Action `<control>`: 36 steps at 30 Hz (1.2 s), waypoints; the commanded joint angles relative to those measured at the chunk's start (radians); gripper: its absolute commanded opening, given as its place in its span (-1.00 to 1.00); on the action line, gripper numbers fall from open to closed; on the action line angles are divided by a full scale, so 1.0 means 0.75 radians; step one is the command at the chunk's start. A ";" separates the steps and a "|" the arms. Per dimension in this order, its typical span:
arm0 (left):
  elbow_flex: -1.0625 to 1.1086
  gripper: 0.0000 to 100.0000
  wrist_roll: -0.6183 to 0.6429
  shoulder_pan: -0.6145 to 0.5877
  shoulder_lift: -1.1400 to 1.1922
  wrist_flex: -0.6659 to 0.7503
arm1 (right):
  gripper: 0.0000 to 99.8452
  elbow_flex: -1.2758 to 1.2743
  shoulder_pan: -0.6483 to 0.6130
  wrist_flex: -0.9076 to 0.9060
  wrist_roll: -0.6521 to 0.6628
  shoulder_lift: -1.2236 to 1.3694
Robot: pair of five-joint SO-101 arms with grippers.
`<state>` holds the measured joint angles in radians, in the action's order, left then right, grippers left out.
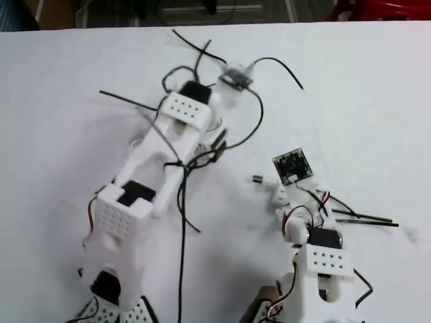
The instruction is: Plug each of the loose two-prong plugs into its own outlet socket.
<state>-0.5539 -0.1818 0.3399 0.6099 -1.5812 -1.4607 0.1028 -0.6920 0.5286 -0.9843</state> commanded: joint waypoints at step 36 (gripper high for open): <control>0.213 -0.37 -0.268 -0.013 -0.136 -0.027 | -0.95 -0.002 -0.015 0.015 0.004 -0.011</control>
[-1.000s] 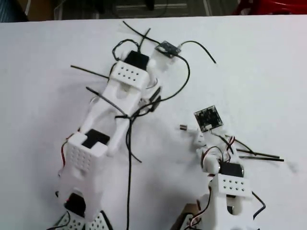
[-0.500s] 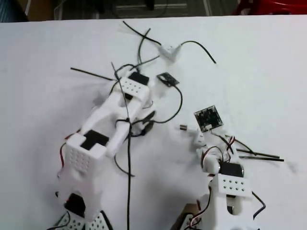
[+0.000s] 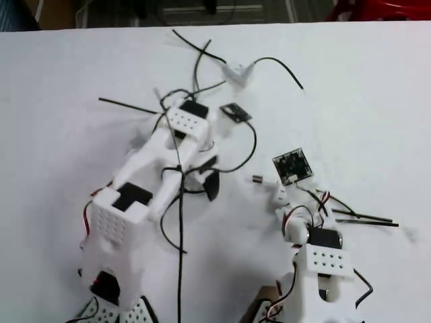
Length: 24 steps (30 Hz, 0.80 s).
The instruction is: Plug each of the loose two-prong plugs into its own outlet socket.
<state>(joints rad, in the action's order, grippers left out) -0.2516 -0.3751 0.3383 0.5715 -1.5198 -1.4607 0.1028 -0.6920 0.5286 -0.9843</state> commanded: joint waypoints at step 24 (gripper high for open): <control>-0.364 -0.38 0.184 0.150 -0.602 -0.352 | -0.95 -0.002 -0.015 0.015 0.002 -0.019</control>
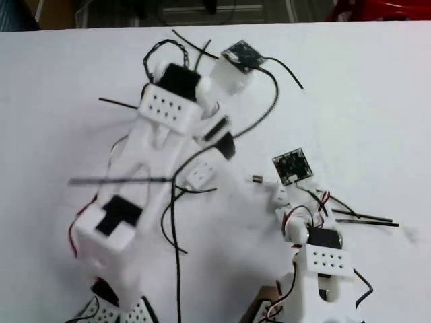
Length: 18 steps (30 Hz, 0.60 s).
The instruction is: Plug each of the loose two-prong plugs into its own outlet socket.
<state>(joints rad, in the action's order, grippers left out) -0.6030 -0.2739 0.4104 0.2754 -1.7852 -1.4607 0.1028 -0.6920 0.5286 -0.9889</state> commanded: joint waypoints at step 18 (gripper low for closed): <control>1.735 -0.37 0.155 0.056 -1.259 0.943 | -0.95 0.037 -0.015 -0.056 -0.006 -0.015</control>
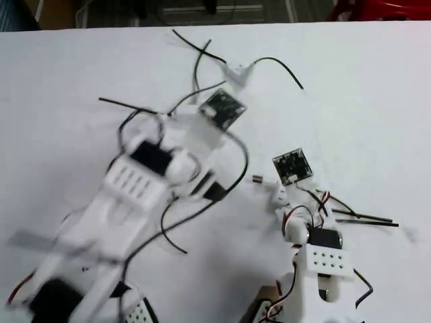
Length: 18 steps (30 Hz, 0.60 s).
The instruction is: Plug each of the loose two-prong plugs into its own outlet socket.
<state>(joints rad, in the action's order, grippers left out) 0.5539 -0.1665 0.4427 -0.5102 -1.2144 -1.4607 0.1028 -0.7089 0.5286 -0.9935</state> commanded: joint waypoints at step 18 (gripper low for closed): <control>0.827 -0.37 0.188 -0.032 -0.289 0.949 | -0.45 0.931 -0.032 -0.942 0.288 0.005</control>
<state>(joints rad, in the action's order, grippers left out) 1.1676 -0.0361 0.4196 -0.6897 -0.5409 -0.8823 0.0982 -1.3410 0.6467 -0.9874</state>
